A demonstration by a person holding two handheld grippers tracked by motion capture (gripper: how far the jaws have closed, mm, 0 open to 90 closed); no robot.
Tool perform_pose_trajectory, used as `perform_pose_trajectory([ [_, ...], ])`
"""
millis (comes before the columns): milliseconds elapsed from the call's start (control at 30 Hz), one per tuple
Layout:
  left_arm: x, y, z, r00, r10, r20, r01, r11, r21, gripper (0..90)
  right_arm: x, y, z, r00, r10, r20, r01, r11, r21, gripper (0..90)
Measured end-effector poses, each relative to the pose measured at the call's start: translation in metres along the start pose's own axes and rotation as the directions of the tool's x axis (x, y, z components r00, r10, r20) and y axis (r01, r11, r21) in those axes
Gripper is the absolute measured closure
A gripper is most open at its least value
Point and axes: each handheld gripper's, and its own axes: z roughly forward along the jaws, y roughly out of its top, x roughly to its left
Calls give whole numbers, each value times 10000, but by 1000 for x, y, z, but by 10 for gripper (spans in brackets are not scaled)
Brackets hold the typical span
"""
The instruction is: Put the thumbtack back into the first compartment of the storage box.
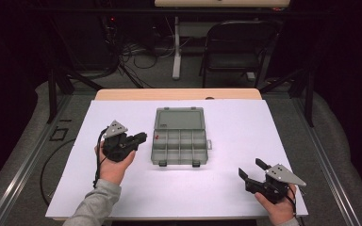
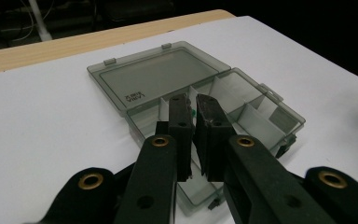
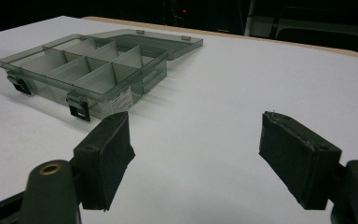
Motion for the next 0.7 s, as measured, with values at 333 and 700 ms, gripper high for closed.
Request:
perform_pose_trajectory([
  [333,14,4,37,9993,-196,-331,222,9964,821,852,0,0,0,10000,-19,-11,19,10000,10,242],
  [700,26,-1,74,9975,-583,-398,636,9867,1496,853,-1,0,0,10000,19,-20,-19,10000,20,242],
])
